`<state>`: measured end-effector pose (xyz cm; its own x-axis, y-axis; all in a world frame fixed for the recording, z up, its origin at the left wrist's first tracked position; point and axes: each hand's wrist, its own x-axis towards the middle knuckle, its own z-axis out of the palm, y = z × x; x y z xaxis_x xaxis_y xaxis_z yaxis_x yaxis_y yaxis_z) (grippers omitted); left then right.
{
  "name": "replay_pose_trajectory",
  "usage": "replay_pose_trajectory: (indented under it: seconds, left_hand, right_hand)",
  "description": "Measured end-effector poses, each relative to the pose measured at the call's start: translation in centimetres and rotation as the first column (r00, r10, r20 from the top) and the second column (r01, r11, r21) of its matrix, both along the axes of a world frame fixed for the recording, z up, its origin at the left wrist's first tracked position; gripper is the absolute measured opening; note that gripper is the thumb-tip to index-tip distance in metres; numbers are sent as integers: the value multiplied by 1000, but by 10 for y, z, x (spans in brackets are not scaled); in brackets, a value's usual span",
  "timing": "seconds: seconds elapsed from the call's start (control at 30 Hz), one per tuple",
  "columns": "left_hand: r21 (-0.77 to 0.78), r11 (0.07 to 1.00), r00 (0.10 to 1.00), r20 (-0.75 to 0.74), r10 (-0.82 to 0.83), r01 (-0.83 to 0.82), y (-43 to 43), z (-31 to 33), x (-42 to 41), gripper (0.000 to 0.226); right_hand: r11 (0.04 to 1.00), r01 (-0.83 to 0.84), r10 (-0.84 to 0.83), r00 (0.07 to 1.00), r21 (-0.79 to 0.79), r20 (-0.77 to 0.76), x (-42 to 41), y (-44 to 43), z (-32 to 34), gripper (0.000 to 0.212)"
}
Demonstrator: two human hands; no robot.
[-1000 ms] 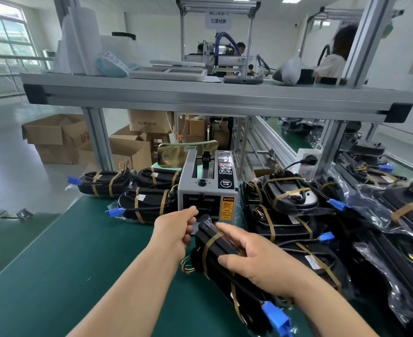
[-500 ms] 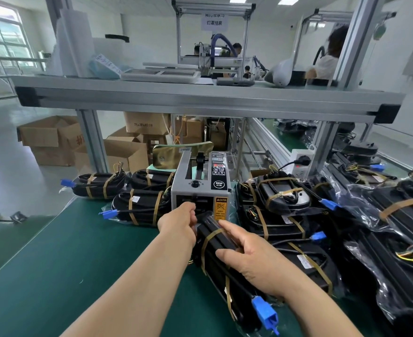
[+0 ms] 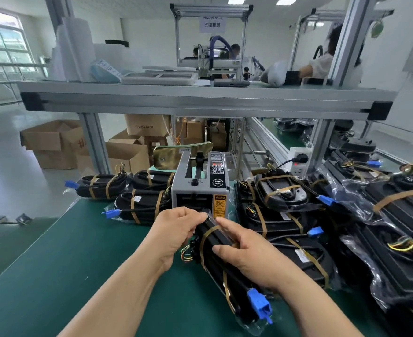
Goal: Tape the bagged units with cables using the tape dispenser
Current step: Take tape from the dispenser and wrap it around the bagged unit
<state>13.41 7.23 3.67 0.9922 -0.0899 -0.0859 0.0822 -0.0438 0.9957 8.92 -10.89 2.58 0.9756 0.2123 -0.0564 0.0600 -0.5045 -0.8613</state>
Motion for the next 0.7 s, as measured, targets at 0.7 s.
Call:
replay_pose_trajectory:
  seconds: [0.7]
  left_hand:
    - [161, 981, 991, 105, 89, -105, -6, -9, 8, 17]
  right_hand:
    - [1000, -16, 16, 999, 6, 28, -3, 2, 5, 69]
